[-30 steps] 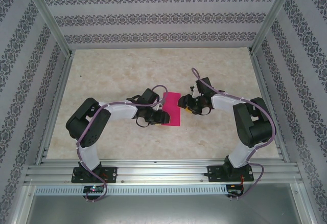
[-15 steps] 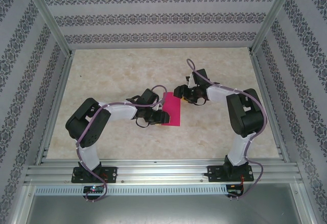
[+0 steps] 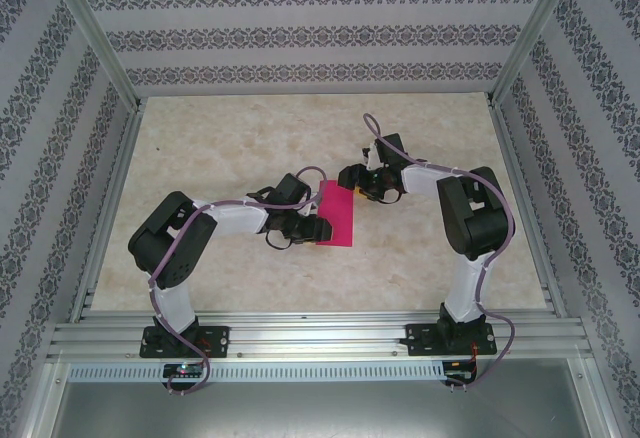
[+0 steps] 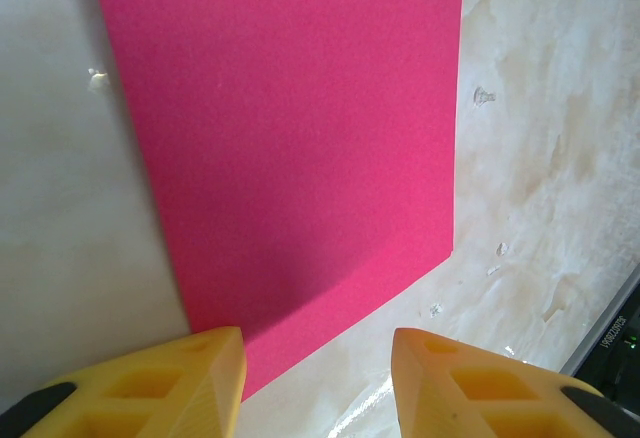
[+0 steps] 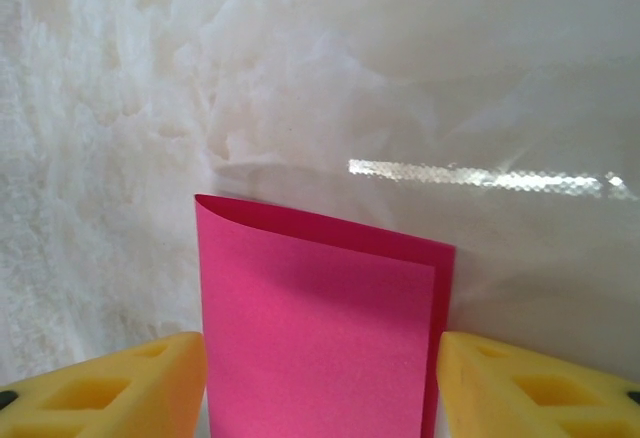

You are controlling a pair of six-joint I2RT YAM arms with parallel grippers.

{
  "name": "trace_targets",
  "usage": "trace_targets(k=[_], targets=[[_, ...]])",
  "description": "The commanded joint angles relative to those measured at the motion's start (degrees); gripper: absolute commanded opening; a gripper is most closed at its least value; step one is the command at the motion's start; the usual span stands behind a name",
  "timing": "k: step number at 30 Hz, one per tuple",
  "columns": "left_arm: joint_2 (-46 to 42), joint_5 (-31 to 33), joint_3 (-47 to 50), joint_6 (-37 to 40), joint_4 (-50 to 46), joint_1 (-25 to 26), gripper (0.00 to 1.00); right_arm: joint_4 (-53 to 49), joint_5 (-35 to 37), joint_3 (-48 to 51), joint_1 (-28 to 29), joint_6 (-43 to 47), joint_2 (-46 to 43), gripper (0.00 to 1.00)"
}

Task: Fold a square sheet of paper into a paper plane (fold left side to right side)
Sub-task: Fold the triangle a second time at the center of the table.

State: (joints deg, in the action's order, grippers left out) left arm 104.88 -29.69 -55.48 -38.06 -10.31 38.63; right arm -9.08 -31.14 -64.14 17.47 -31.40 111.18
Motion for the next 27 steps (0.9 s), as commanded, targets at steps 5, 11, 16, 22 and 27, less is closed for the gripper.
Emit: trace_targets(k=[5, 11, 16, 22, 27], targets=[[0.4, 0.9, 1.1, -0.4, 0.3, -0.3, 0.45, 3.6, -3.8, 1.5, -0.2, -0.3, -0.2, 0.56], [0.2, 1.0, 1.2, -0.5, 0.0, -0.3, 0.45, 4.3, -4.5, 4.4, -0.4, -0.6, -2.3, 0.55], [0.2, 0.9, 1.3, -0.6, 0.3, -0.3, 0.45, 7.9, -7.2, 9.1, -0.1, -2.7, -5.0, 0.50], [-0.8, 0.6, 1.4, -0.7, 1.5, -0.3, 0.46, 11.4, -8.4, 14.7, 0.8, -5.6, -8.3, 0.43], [-2.4, 0.8, 1.1, 0.2, 1.6, -0.3, 0.49, 12.8, -9.1, 16.7, 1.9, -7.2, -9.8, 0.37]])
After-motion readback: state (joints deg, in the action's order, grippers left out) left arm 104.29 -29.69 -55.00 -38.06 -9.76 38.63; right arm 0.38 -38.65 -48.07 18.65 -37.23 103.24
